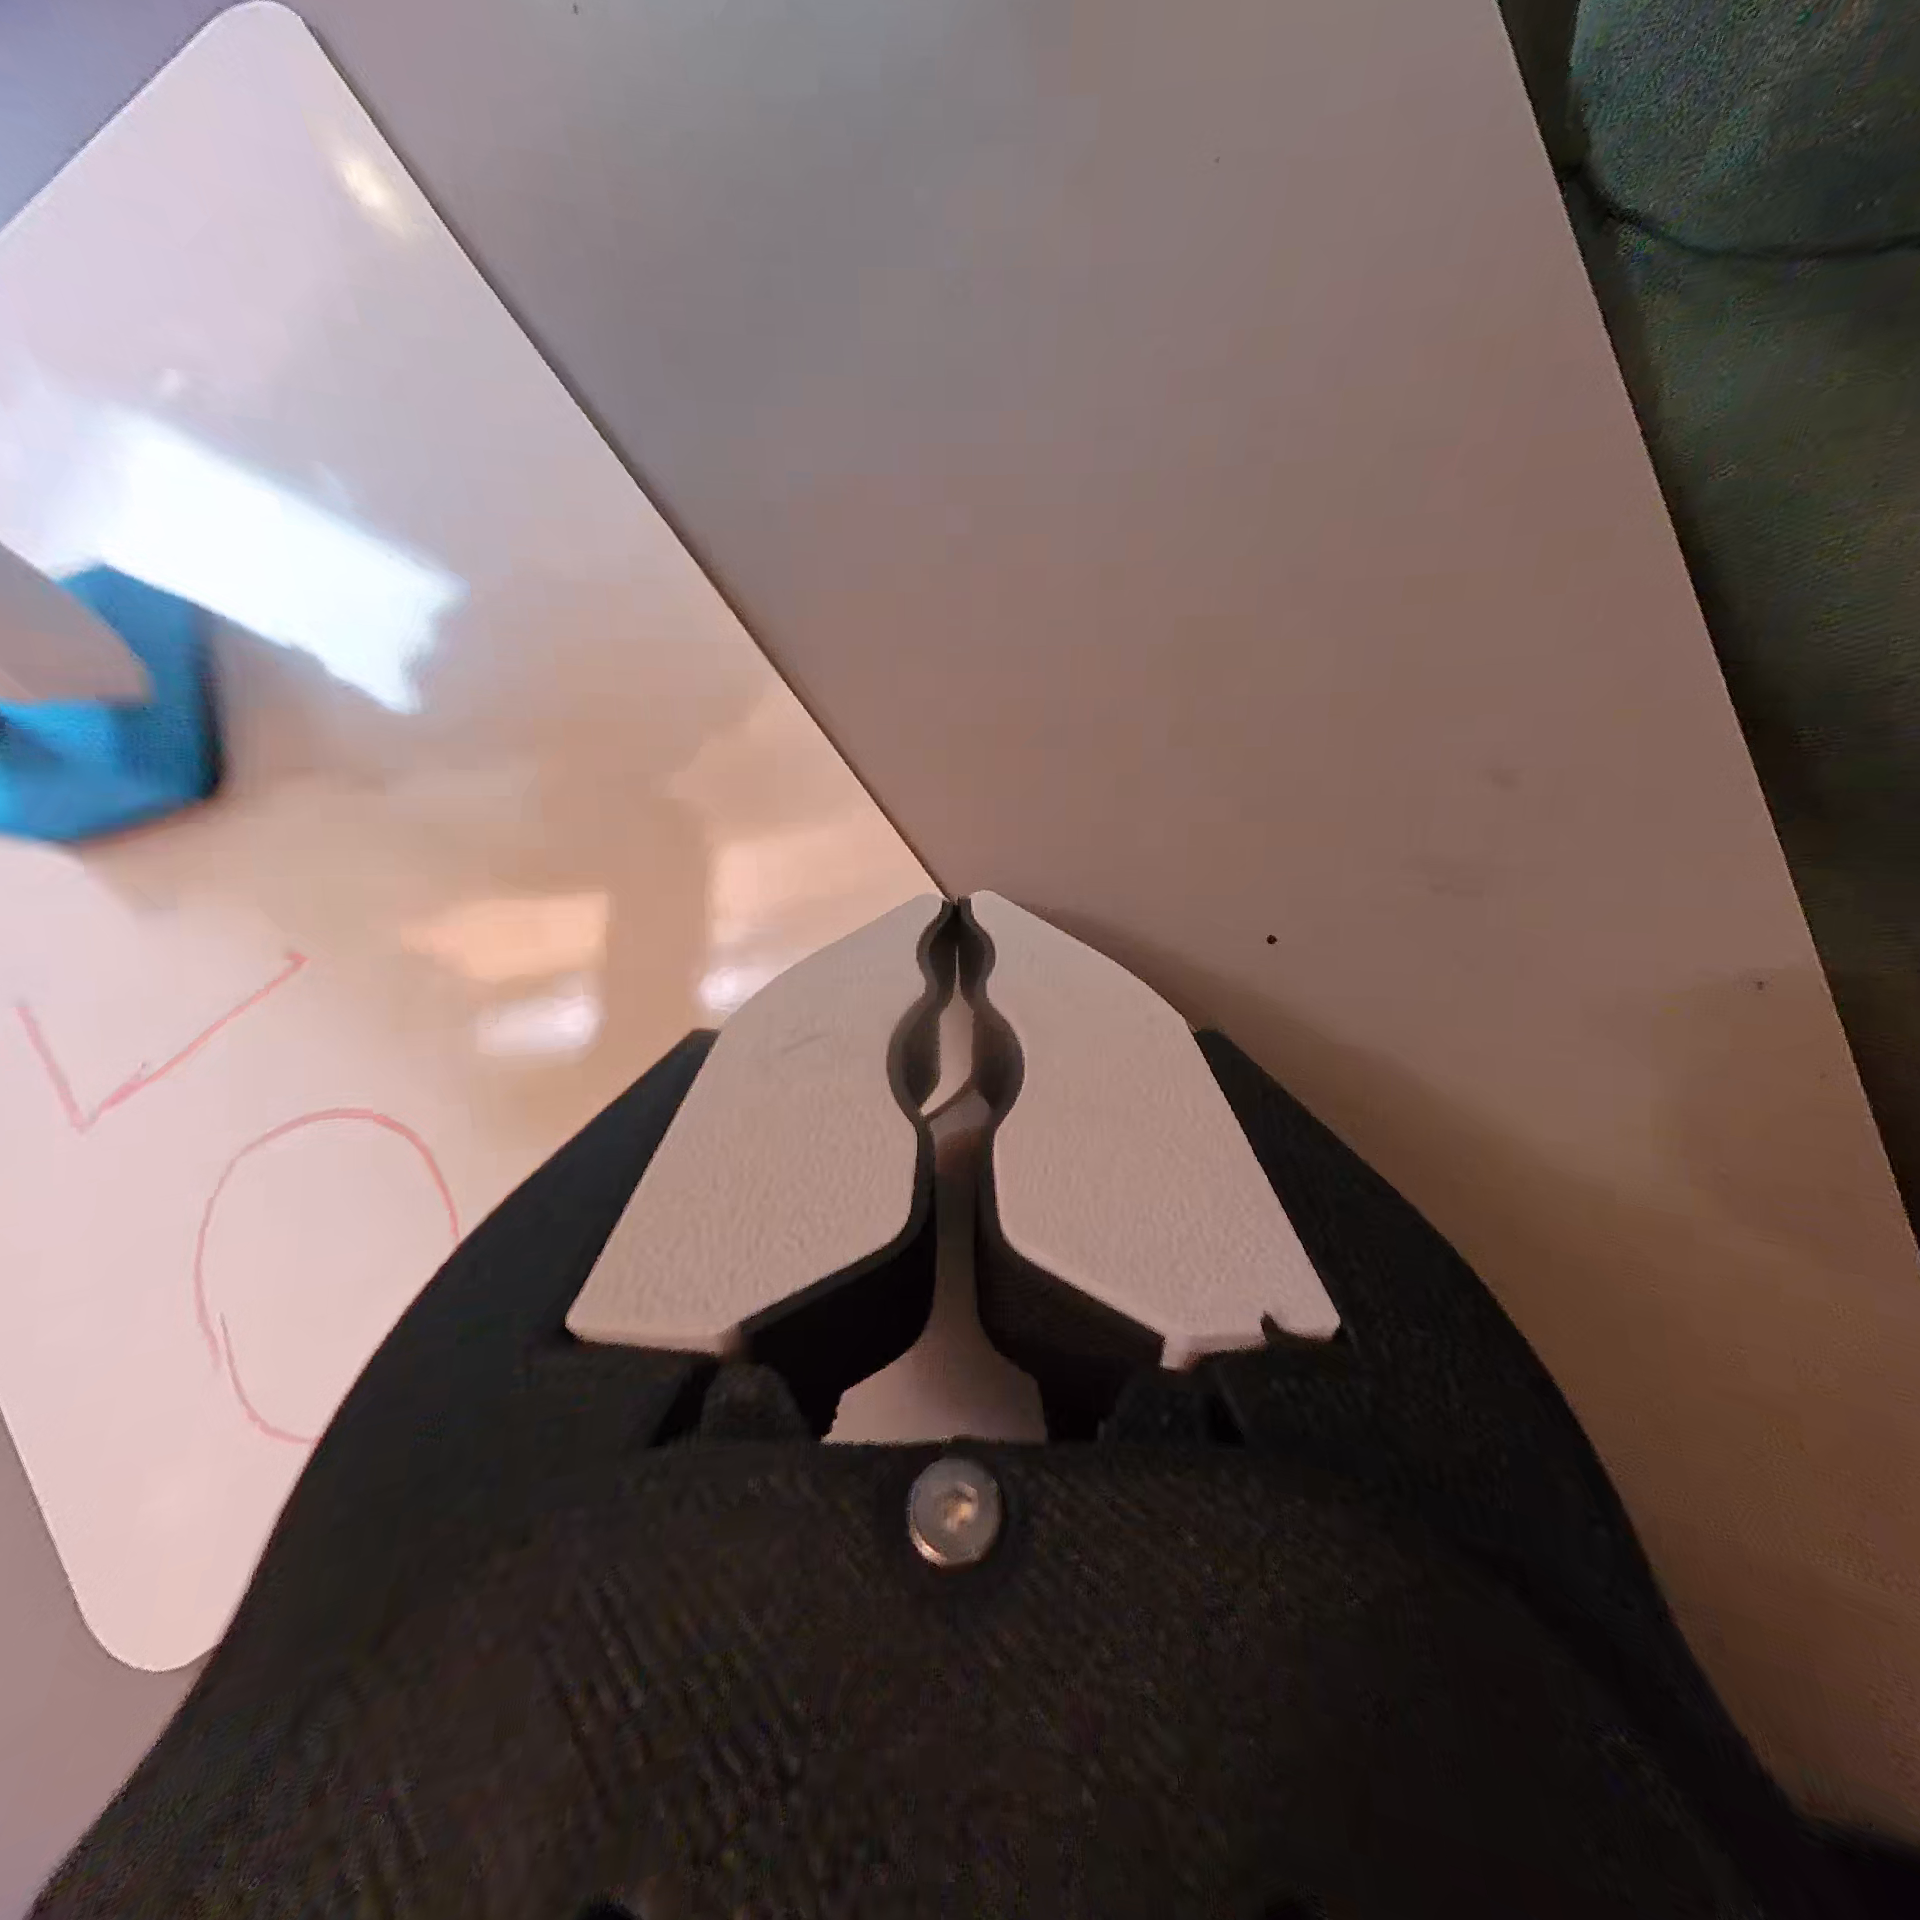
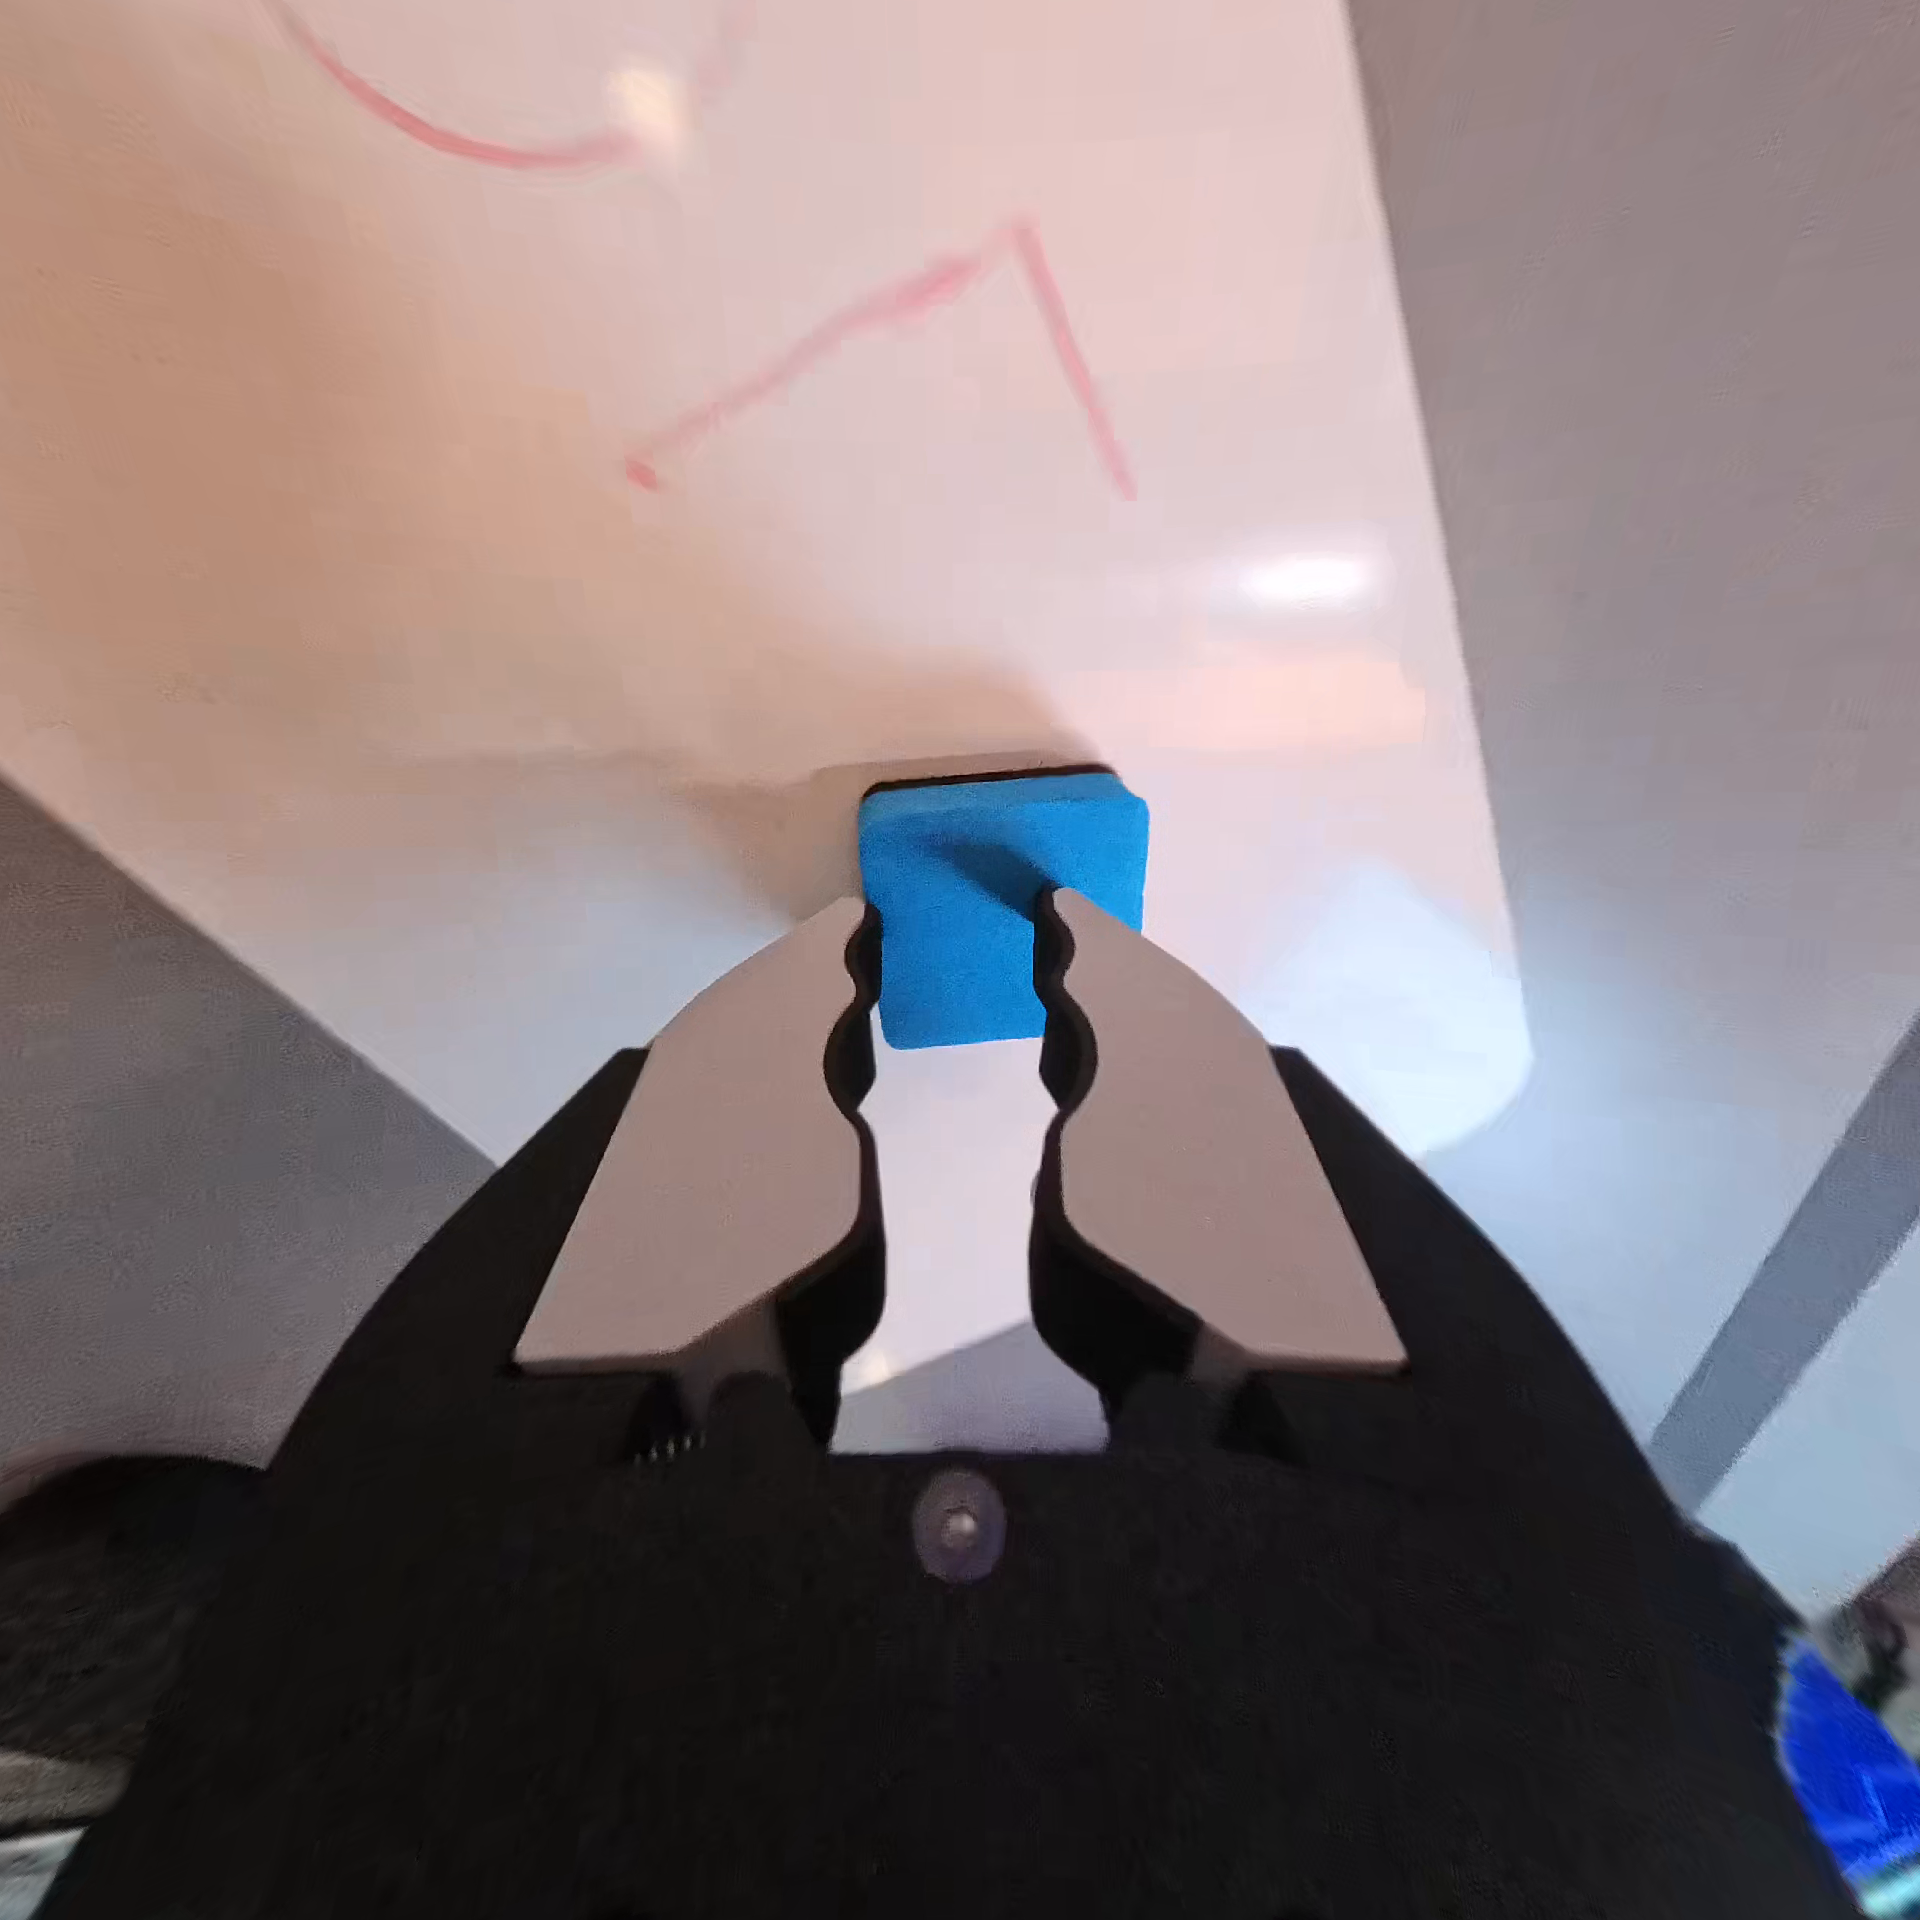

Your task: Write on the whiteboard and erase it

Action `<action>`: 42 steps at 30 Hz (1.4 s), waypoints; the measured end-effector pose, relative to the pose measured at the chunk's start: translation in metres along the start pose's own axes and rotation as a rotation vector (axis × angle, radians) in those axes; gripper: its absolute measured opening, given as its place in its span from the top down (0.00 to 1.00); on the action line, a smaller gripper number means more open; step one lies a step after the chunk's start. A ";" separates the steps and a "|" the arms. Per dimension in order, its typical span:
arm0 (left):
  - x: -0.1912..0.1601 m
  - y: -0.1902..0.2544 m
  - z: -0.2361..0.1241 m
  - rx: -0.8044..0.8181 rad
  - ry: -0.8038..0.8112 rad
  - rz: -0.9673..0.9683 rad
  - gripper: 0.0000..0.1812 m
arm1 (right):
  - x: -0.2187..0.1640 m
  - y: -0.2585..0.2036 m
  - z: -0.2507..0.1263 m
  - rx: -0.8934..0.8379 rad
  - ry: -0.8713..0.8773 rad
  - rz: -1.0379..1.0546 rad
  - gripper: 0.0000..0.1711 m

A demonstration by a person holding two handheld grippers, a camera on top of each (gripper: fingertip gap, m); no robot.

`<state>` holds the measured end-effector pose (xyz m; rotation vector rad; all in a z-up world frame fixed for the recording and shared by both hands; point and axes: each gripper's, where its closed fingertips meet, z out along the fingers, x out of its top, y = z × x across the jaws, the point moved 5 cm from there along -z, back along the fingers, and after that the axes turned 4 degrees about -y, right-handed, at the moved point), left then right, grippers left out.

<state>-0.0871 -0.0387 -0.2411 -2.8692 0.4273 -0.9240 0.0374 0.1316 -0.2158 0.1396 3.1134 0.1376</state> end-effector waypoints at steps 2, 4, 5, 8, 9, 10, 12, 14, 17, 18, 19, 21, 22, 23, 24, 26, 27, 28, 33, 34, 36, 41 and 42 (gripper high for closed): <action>0.000 -0.001 0.000 -0.006 0.004 -0.004 1.00 | 0.036 -0.031 -0.004 0.033 0.093 -0.079 0.83; 0.000 -0.001 0.000 -0.005 0.008 -0.011 1.00 | 0.056 -0.031 -0.003 -0.025 0.112 -0.137 0.83; 0.000 -0.001 0.001 -0.002 0.007 -0.011 1.00 | 0.053 -0.020 -0.002 -0.035 0.119 -0.098 0.83; 0.000 -0.001 0.001 0.011 -0.004 0.001 1.00 | 0.000 0.018 0.002 -0.054 0.056 0.057 0.83; 0.000 -0.001 0.000 0.007 -0.002 0.003 1.00 | -0.013 0.016 0.002 -0.021 0.065 0.093 0.83; 0.000 0.000 0.000 0.001 0.001 0.002 1.00 | -0.017 0.006 0.001 -0.009 0.063 0.085 0.83; 0.001 -0.001 0.001 -0.006 0.009 -0.003 1.00 | 0.007 -0.026 -0.002 0.004 0.105 -0.015 0.83; 0.001 -0.001 0.001 -0.007 0.014 -0.007 1.00 | 0.049 -0.045 -0.004 -0.008 0.174 -0.100 0.83; 0.001 -0.001 0.002 -0.003 0.017 -0.013 1.00 | 0.062 -0.005 0.000 -0.066 0.164 -0.051 0.83; 0.001 -0.001 0.002 -0.001 0.015 -0.012 1.00 | 0.048 0.016 0.002 -0.071 0.125 0.005 0.83; 0.001 -0.001 0.002 0.002 0.013 -0.008 1.00 | 0.033 0.030 0.003 -0.049 0.099 0.055 0.83; 0.001 -0.001 0.001 0.003 0.010 -0.001 1.00 | 0.022 0.017 0.001 0.015 0.080 0.044 0.83; 0.001 -0.001 0.001 0.001 0.010 0.002 1.00 | 0.031 -0.002 -0.001 0.020 0.075 -0.030 0.83; 0.001 -0.001 0.001 -0.002 0.011 0.002 1.00 | 0.049 -0.021 -0.003 0.019 0.089 -0.106 0.83; 0.001 -0.001 0.001 -0.007 0.013 -0.001 1.00 | 0.067 -0.031 -0.004 0.001 0.107 -0.161 0.83; 0.001 -0.001 0.002 -0.006 0.019 -0.010 1.00 | 0.087 -0.010 -0.002 -0.017 0.130 -0.131 0.83; 0.001 -0.001 0.001 -0.001 0.018 -0.012 1.00 | 0.085 0.014 0.000 -0.019 0.124 -0.063 0.83; 0.001 -0.002 0.001 0.009 0.012 -0.009 1.00 | 0.075 0.030 0.002 -0.004 0.114 -0.015 0.83; 0.000 -0.002 0.001 -0.017 0.021 -0.009 1.00 | 0.063 -0.015 -0.004 0.116 0.101 -0.080 0.83; 0.000 -0.002 0.001 -0.018 0.022 -0.010 1.00 | 0.076 -0.028 -0.005 0.109 0.119 -0.128 0.83; 0.000 -0.003 0.001 -0.003 0.019 -0.013 1.00 | 0.101 -0.028 -0.004 0.015 0.140 -0.196 0.83; 0.000 -0.003 0.001 0.007 0.013 -0.012 1.00 | 0.083 0.004 -0.001 0.000 0.132 -0.092 0.83; 0.000 -0.003 0.001 0.007 0.012 -0.009 1.00 | 0.078 -0.013 -0.003 0.023 0.118 -0.133 0.83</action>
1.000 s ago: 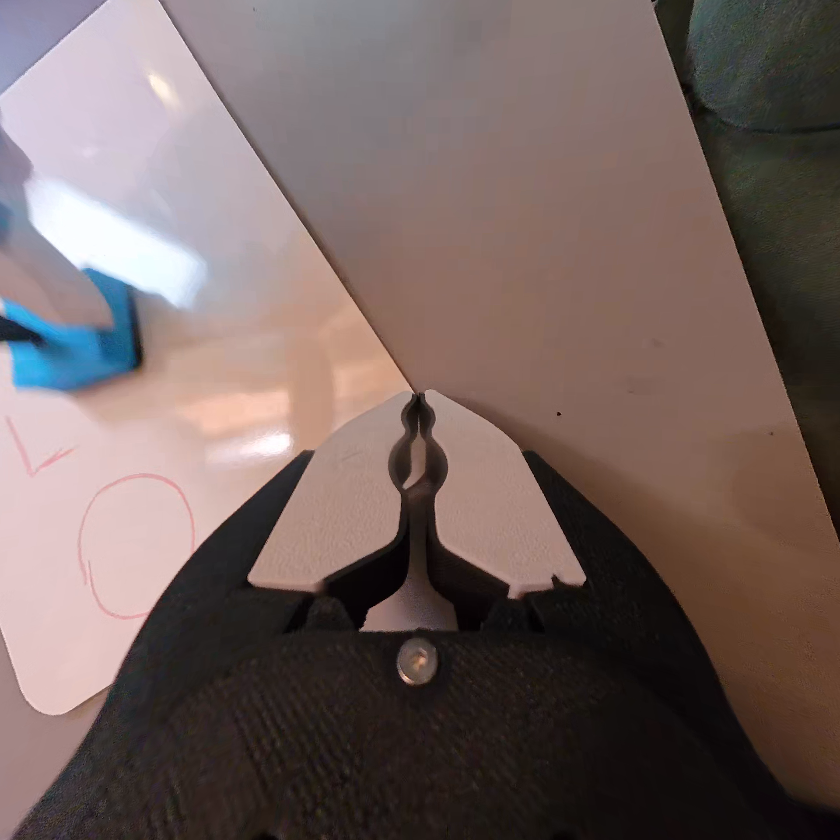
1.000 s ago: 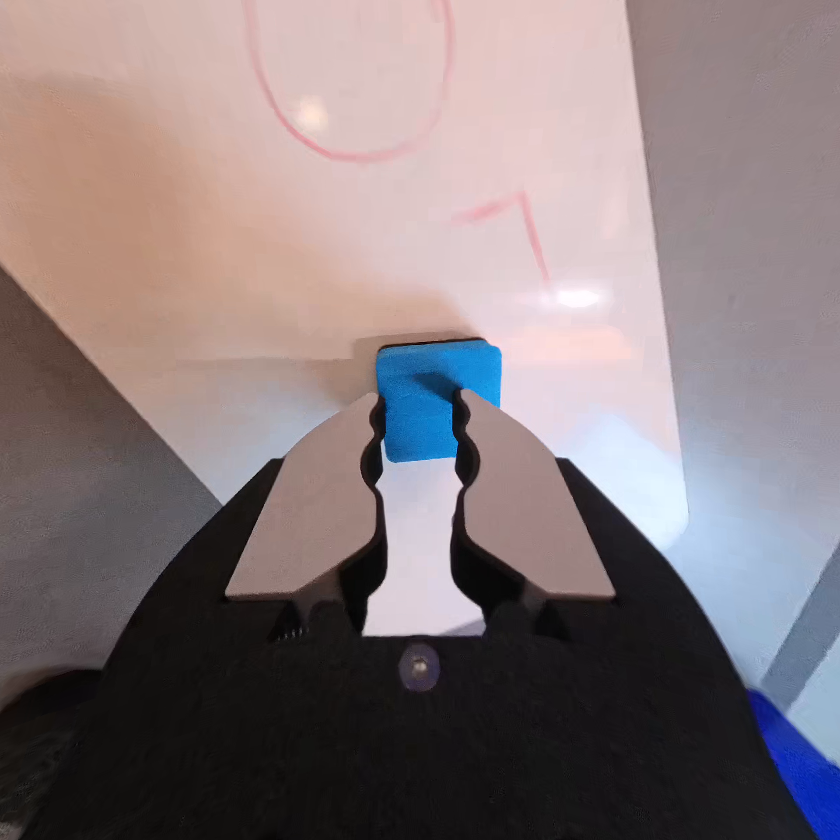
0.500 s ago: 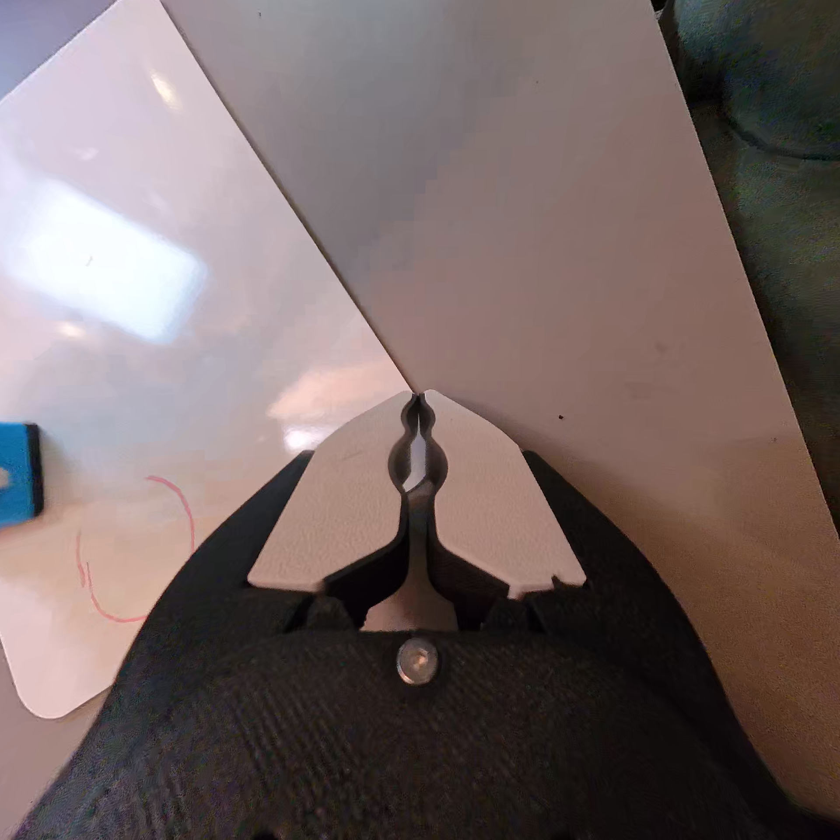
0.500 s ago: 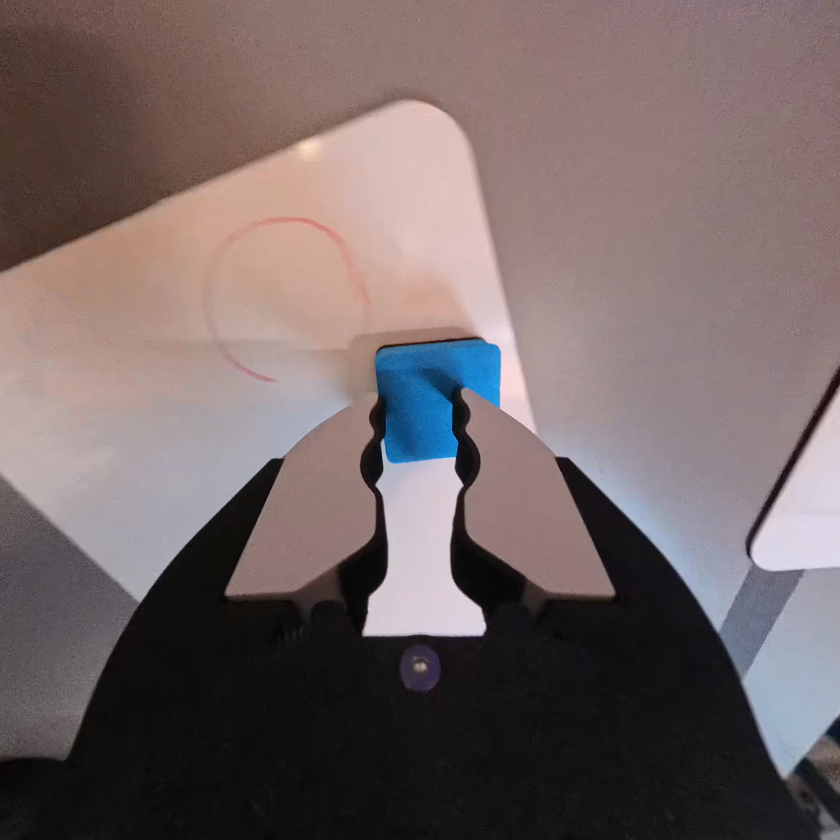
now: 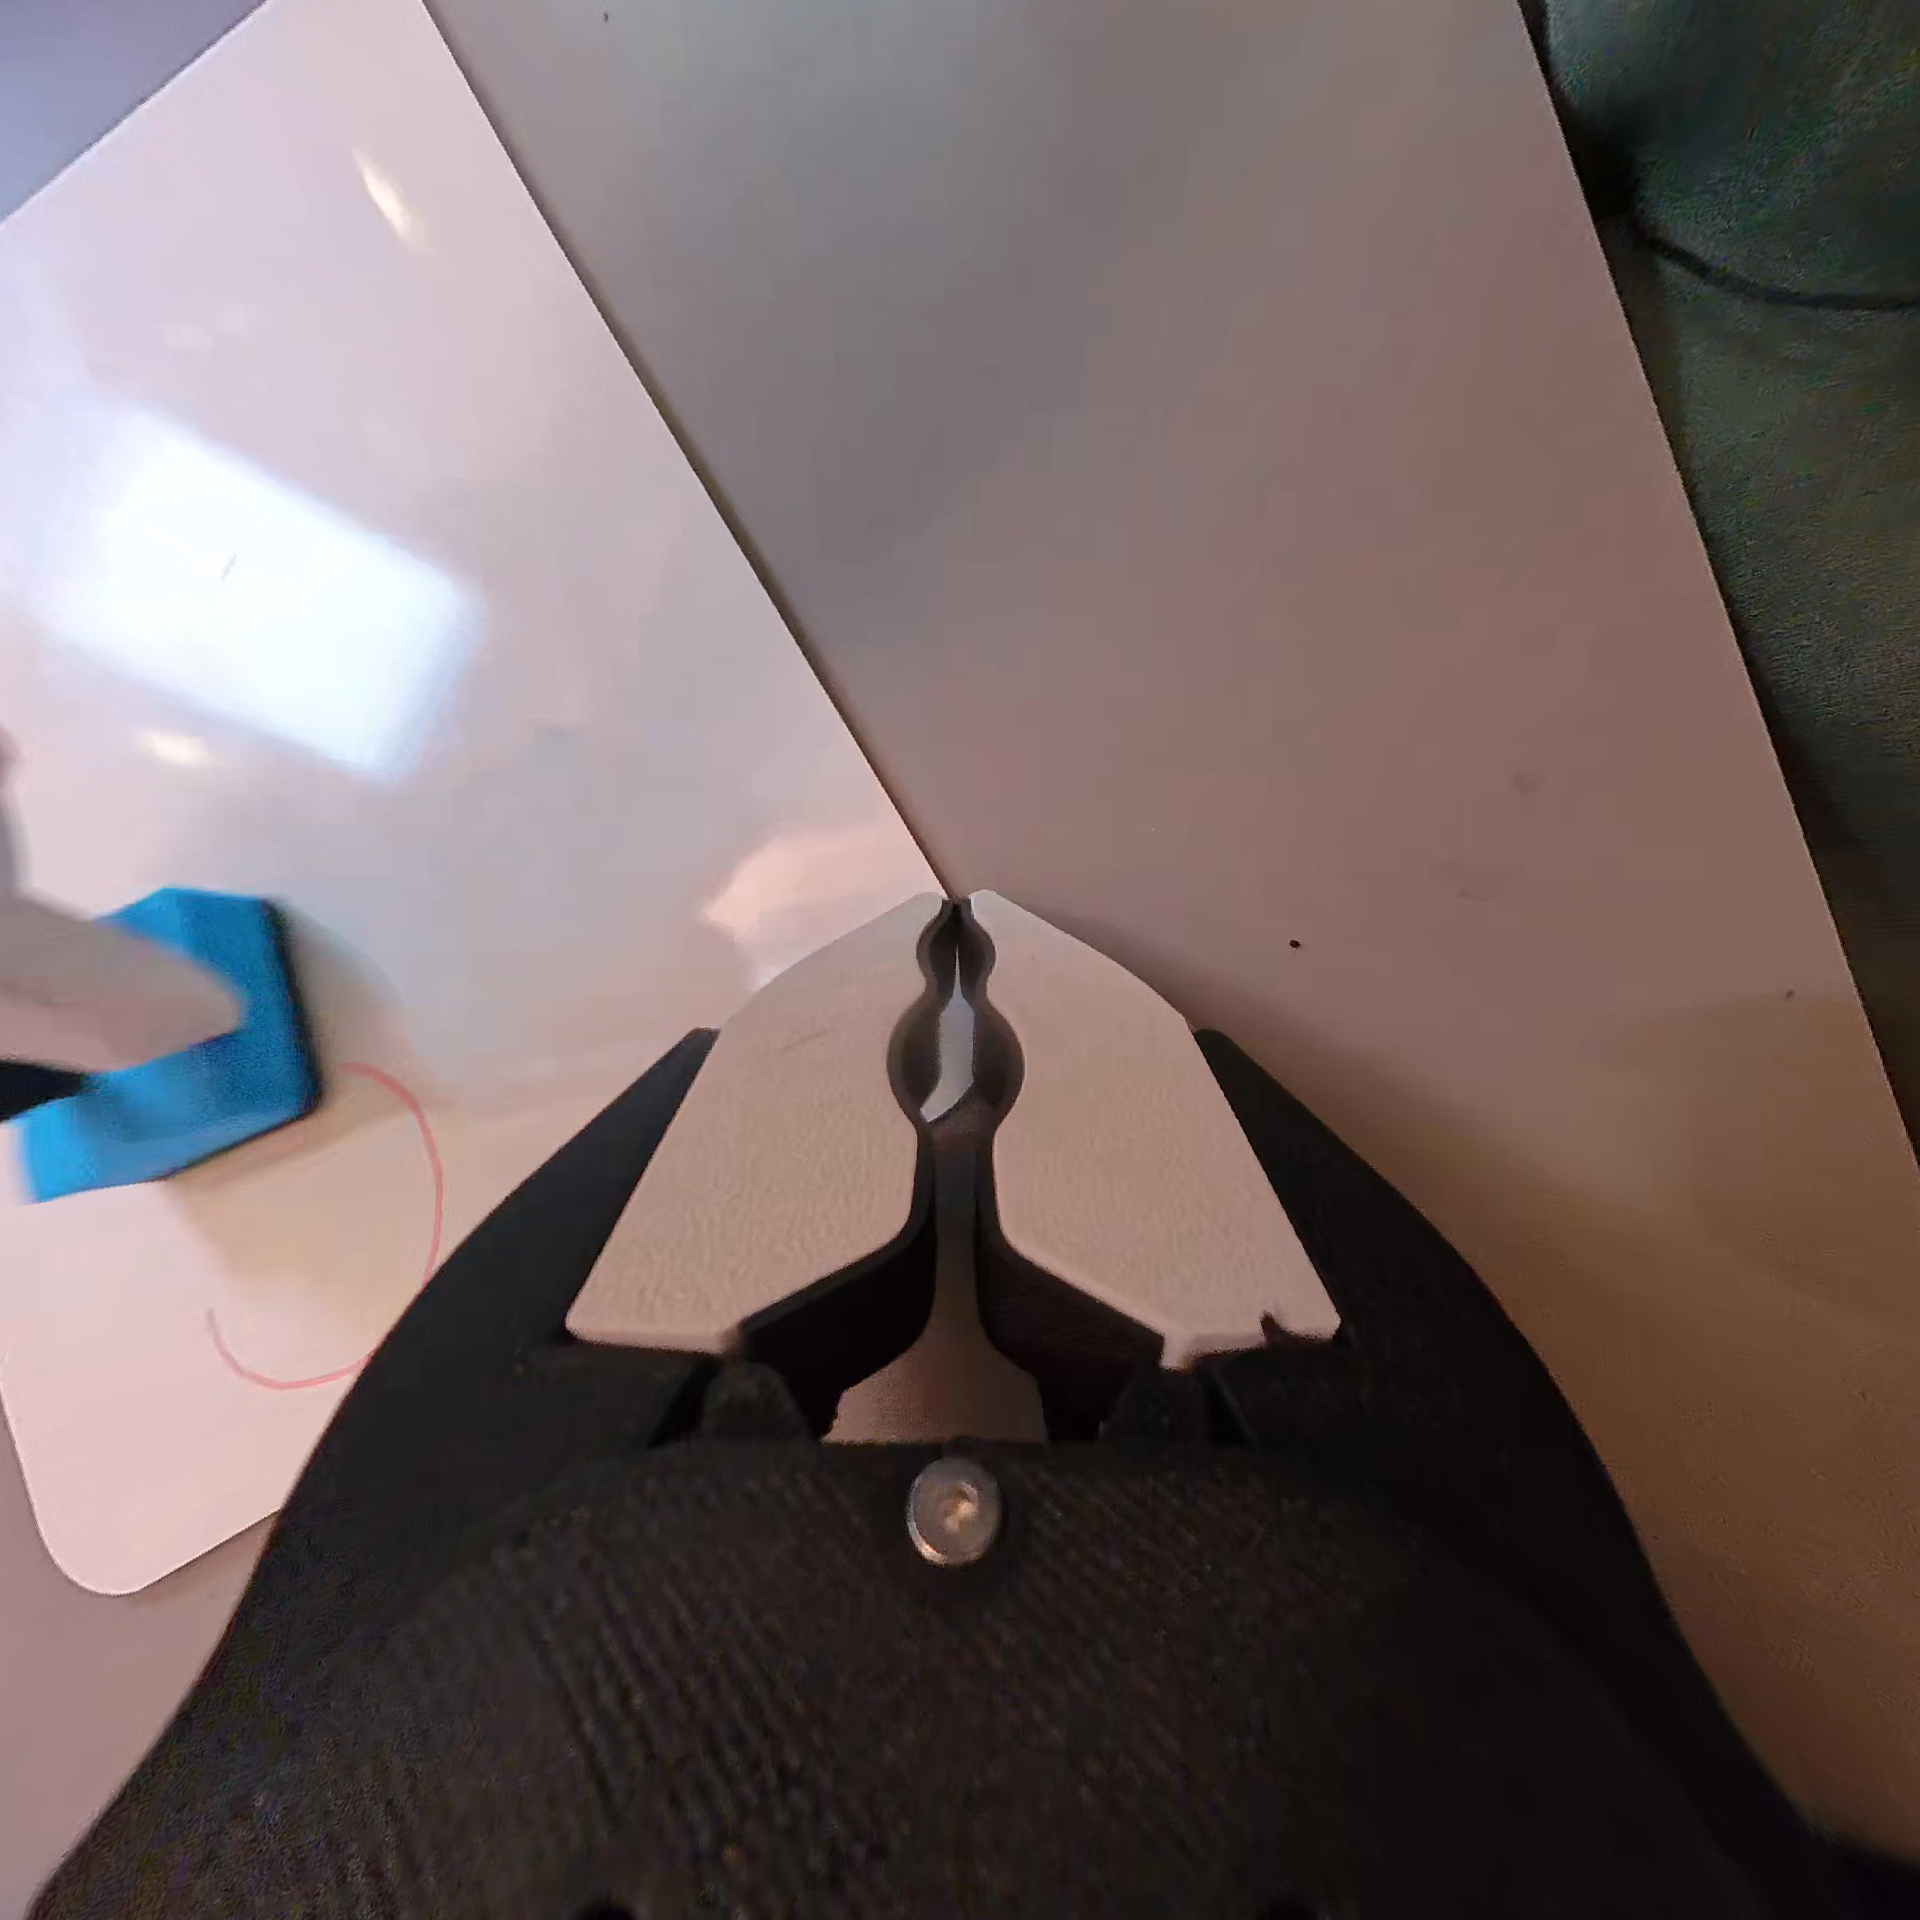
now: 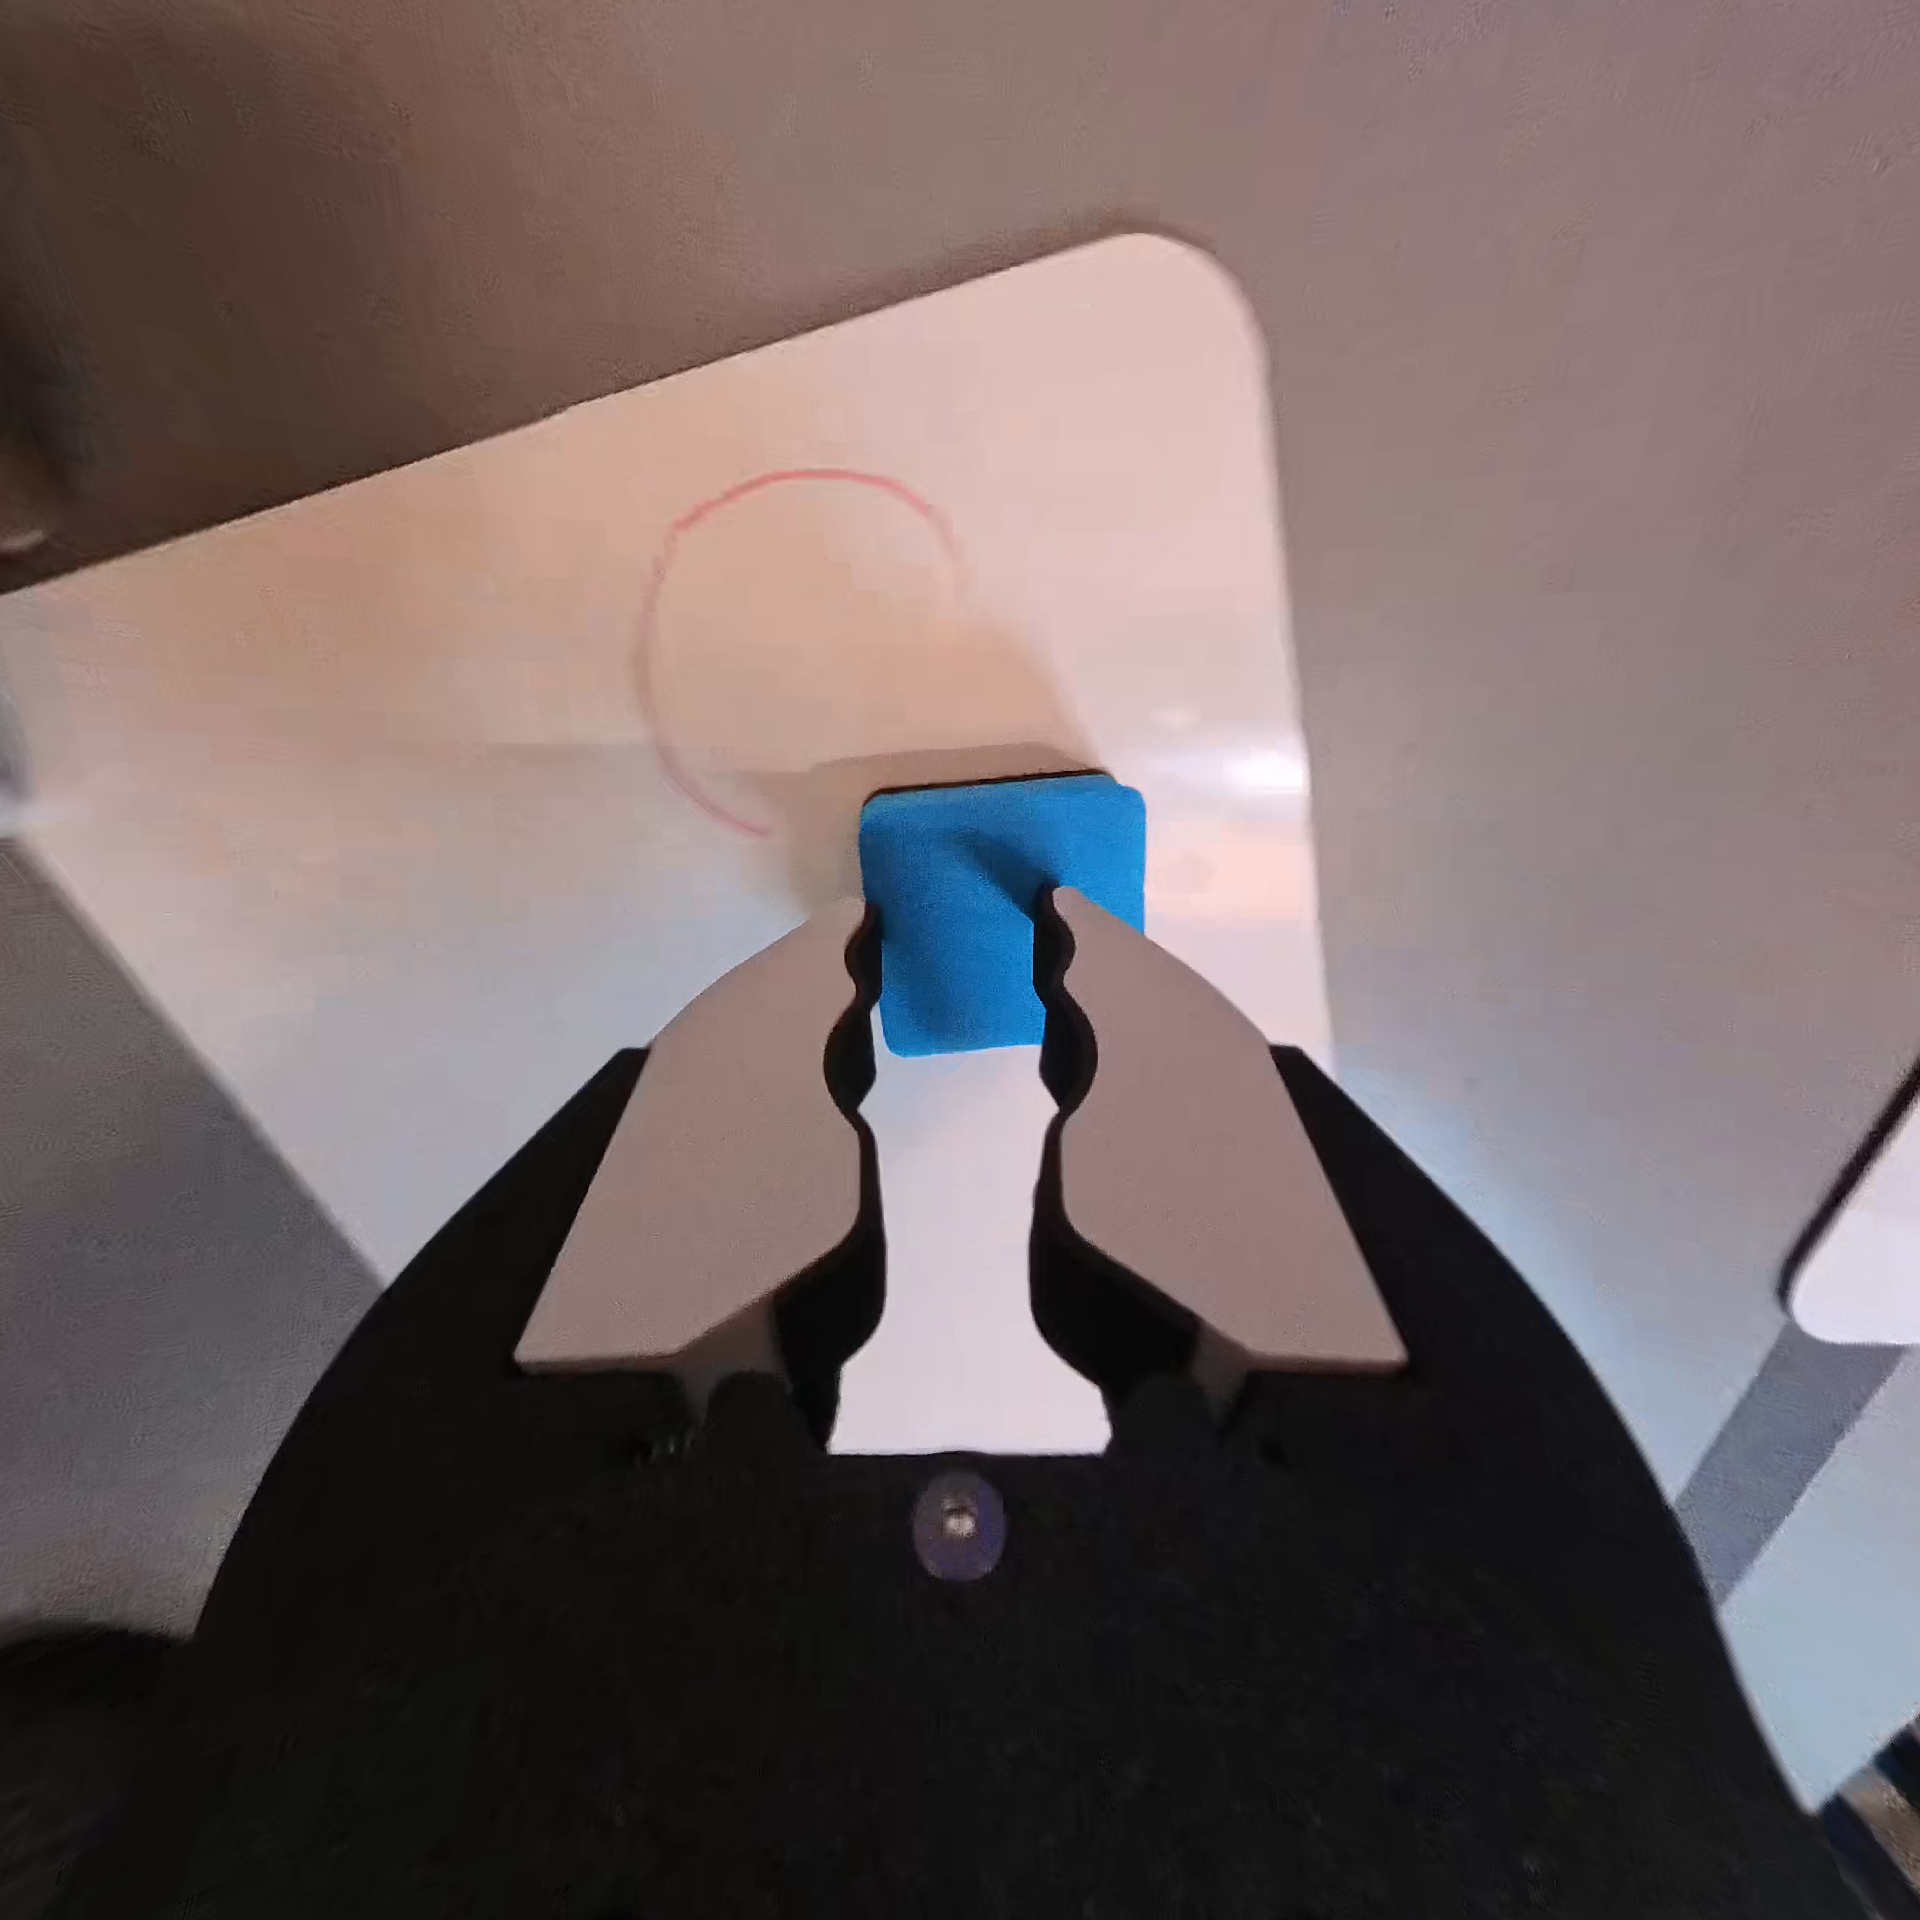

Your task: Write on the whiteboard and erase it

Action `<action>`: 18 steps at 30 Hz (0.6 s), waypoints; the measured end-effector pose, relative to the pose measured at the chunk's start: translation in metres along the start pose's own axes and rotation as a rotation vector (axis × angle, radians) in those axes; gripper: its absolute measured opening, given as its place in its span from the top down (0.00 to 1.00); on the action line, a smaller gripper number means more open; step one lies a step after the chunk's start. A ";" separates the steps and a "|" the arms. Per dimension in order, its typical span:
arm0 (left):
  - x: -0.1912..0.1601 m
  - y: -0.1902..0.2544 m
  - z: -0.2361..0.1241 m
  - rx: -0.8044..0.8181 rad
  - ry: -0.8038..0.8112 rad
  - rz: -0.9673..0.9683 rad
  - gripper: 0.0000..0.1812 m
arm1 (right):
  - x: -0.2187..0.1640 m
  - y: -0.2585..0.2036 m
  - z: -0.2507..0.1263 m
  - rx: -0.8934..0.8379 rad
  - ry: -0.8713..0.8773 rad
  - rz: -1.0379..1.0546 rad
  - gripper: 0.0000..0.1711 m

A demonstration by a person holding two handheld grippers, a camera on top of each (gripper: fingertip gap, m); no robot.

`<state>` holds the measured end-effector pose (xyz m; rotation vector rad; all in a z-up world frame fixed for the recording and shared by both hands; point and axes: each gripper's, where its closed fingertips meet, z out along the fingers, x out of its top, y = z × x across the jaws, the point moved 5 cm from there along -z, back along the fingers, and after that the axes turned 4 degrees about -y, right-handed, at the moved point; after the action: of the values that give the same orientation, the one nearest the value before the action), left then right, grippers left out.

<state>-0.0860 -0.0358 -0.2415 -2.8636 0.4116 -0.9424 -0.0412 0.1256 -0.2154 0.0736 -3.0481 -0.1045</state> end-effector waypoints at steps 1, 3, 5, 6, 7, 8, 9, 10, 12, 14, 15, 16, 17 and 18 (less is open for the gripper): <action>0.000 0.000 0.000 -0.003 0.001 -0.001 1.00 | 0.003 -0.020 -0.002 0.029 0.003 -0.044 0.83; 0.000 -0.001 0.000 -0.013 0.009 -0.011 1.00 | 0.020 -0.050 -0.002 0.037 0.022 -0.125 0.83; 0.000 -0.001 0.000 -0.010 0.011 -0.016 1.00 | 0.044 -0.049 0.001 -0.005 0.052 -0.162 0.83; 0.000 -0.001 0.000 -0.006 0.009 -0.015 1.00 | 0.054 -0.038 0.003 -0.019 0.083 -0.135 0.83; 0.000 -0.001 0.000 -0.004 0.008 -0.016 1.00 | 0.059 -0.022 0.005 -0.031 0.099 -0.102 0.83; 0.000 -0.001 0.000 -0.002 0.008 -0.017 1.00 | 0.056 -0.005 0.006 -0.045 0.089 -0.063 0.83; 0.000 -0.001 0.000 0.000 0.008 -0.017 1.00 | 0.046 0.008 0.006 -0.053 0.063 -0.023 0.83; 0.000 -0.001 0.000 0.000 0.007 -0.015 1.00 | 0.033 0.013 0.005 -0.045 0.037 -0.001 0.83; 0.000 -0.001 0.000 -0.004 0.003 -0.007 1.00 | 0.015 -0.005 0.001 0.003 0.003 -0.027 0.83; 0.000 -0.001 0.000 -0.010 0.006 -0.008 1.00 | 0.021 -0.040 -0.002 0.063 0.009 -0.098 0.83; 0.000 -0.001 0.000 -0.012 0.008 -0.010 1.00 | 0.032 -0.050 -0.001 0.047 0.010 -0.147 0.83; 0.000 -0.001 0.000 -0.011 0.008 -0.010 1.00 | 0.045 -0.052 0.000 0.016 0.008 -0.186 0.83; 0.000 -0.001 0.000 -0.010 0.009 -0.011 1.00 | 0.057 -0.043 0.002 -0.002 0.024 -0.186 0.83; 0.000 -0.001 0.000 -0.007 0.008 -0.014 1.00 | 0.066 -0.026 0.005 -0.016 0.049 -0.139 0.83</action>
<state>-0.0857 -0.0345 -0.2418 -2.8735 0.3974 -0.9562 -0.1059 0.0969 -0.2160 0.2830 -2.9902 -0.1339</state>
